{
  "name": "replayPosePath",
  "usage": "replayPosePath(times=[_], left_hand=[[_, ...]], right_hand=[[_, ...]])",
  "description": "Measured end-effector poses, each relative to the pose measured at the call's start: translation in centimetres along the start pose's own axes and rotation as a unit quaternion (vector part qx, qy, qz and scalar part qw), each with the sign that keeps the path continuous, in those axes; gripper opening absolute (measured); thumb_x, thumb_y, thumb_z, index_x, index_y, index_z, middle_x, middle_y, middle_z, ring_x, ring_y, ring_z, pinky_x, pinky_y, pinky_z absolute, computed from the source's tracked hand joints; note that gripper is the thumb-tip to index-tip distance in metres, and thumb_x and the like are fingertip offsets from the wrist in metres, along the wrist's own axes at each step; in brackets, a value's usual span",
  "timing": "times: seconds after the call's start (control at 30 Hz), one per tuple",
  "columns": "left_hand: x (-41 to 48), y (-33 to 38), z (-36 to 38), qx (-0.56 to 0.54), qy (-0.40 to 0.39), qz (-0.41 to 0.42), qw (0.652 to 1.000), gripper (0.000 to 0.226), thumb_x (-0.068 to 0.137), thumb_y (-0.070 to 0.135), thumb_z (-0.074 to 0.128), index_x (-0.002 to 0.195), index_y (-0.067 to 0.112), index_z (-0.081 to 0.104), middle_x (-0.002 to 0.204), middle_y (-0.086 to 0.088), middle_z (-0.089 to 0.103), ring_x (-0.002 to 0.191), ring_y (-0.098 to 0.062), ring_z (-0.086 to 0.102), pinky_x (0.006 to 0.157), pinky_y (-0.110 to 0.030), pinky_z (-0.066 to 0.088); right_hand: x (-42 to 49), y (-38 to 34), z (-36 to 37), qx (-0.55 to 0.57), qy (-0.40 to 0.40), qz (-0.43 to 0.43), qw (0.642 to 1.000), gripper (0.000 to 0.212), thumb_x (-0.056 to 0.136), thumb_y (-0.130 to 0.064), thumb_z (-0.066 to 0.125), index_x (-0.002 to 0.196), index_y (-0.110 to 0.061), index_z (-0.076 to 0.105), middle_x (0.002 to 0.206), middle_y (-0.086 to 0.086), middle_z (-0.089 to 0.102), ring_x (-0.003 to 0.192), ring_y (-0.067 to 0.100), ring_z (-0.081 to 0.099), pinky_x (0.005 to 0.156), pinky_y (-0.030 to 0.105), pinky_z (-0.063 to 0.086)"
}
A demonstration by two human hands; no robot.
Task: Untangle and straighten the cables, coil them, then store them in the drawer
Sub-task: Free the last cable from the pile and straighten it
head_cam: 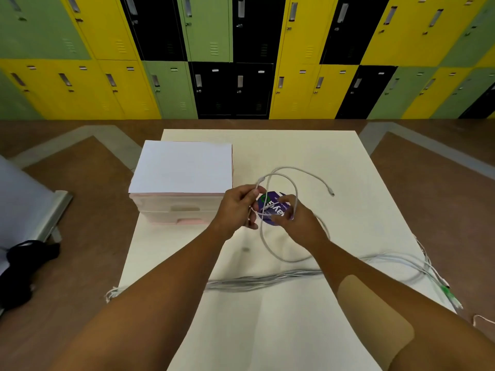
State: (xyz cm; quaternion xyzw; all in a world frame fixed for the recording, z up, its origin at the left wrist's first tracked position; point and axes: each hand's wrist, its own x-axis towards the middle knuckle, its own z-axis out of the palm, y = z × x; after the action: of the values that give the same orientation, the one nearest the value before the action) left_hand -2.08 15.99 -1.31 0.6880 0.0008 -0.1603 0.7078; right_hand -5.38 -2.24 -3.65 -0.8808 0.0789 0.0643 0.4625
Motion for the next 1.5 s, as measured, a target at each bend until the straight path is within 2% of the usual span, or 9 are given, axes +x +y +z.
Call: replayPosePath(times=[0.1,0.23,0.5,0.8,0.97,1.13,1.23,1.4,1.5], left_hand=[[-0.8,-0.8,-0.8,0.052,-0.025,-0.026,0.998,0.022,0.102,0.026,0.053,0.103,0.015,0.072,0.058,0.0,0.046,0.043,-0.015,0.033,0.045,-0.025,0.041],[-2.6,-2.1,-3.4,0.194,-0.053,-0.034,0.979,0.025,0.101,0.031,0.054,0.103,0.017,0.075,0.063,-0.001,0.052,0.047,-0.006,0.042,0.046,-0.014,0.035],[-7.2,-5.1,-10.3,0.34,-0.026,-0.062,0.938,0.027,0.099,0.012,0.048,0.11,0.014,0.073,0.082,0.007,0.068,0.072,-0.001,0.057,0.064,-0.014,0.038],[-10.9,-5.4,-15.1,0.206,0.14,-0.014,0.968,0.011,0.092,0.027,0.068,0.085,0.021,0.074,0.066,0.006,0.068,0.054,0.0,0.051,0.056,-0.019,0.039],[-11.3,-6.0,-17.8,0.205,0.264,0.004,0.943,0.012,0.092,0.019,0.067,0.082,0.018,0.072,0.069,0.006,0.064,0.059,-0.004,0.052,0.06,-0.02,0.041],[-11.4,-6.6,-19.3,0.189,0.342,-0.032,0.92,0.012,0.092,0.017,0.061,0.084,0.015,0.07,0.07,-0.001,0.061,0.061,-0.015,0.052,0.058,-0.027,0.041],[-11.4,-7.4,-20.2,0.195,0.371,-0.059,0.906,0.011,0.091,0.018,0.062,0.083,0.018,0.07,0.074,-0.004,0.066,0.069,-0.023,0.06,0.066,-0.033,0.048],[-10.2,-8.2,-18.5,0.234,0.318,-0.089,0.914,0.011,0.091,0.019,0.062,0.084,0.018,0.07,0.077,0.0,0.065,0.076,-0.022,0.06,0.066,-0.029,0.042],[-9.1,-8.8,-16.4,0.265,0.257,-0.09,0.925,0.01,0.09,0.024,0.064,0.085,0.02,0.071,0.085,0.003,0.07,0.083,-0.02,0.063,0.075,-0.032,0.048]], right_hand=[[1.0,-0.8,0.0,-0.043,-0.041,0.0,0.998,0.019,0.087,-0.018,0.07,0.103,-0.026,0.064,0.086,0.002,0.064,0.081,0.022,0.062,0.071,0.032,0.048],[0.5,-2.1,1.5,-0.033,-0.064,-0.024,0.997,0.015,0.086,-0.029,0.072,0.097,-0.028,0.063,0.08,-0.001,0.062,0.072,0.012,0.058,0.066,0.029,0.044],[-2.4,-6.8,6.7,0.038,-0.166,-0.052,0.984,0.071,0.069,-0.07,0.072,0.128,-0.036,0.054,0.104,-0.008,0.062,0.091,0.009,0.061,0.081,0.028,0.049],[-3.9,-8.9,12.7,-0.097,-0.255,-0.077,0.959,0.014,0.098,-0.024,0.053,0.105,-0.021,0.064,0.076,-0.002,0.065,0.061,0.014,0.059,0.058,0.025,0.048],[-3.1,-5.7,11.5,-0.219,-0.187,-0.098,0.953,0.017,0.1,-0.02,0.049,0.098,-0.016,0.066,0.089,0.0,0.066,0.083,0.023,0.061,0.066,0.029,0.038],[-1.4,-0.4,6.5,-0.351,-0.049,0.024,0.935,0.019,0.096,-0.02,0.049,0.103,-0.025,0.066,0.108,0.003,0.067,0.109,0.029,0.06,0.091,0.039,0.042],[-1.3,1.4,3.0,-0.411,0.081,0.087,0.904,0.024,0.098,-0.023,0.049,0.114,-0.022,0.067,0.116,0.013,0.055,0.111,0.036,0.048,0.09,0.044,0.042],[0.7,2.3,-1.3,-0.147,0.187,0.2,0.951,0.041,0.099,-0.043,0.048,0.111,-0.007,0.064,0.117,0.025,0.059,0.112,0.045,0.054,0.092,0.051,0.048],[3.2,4.0,-2.3,0.069,0.234,0.183,0.952,0.047,0.083,-0.059,0.047,0.095,-0.017,0.064,0.102,0.02,0.069,0.096,0.042,0.067,0.082,0.052,0.055]])
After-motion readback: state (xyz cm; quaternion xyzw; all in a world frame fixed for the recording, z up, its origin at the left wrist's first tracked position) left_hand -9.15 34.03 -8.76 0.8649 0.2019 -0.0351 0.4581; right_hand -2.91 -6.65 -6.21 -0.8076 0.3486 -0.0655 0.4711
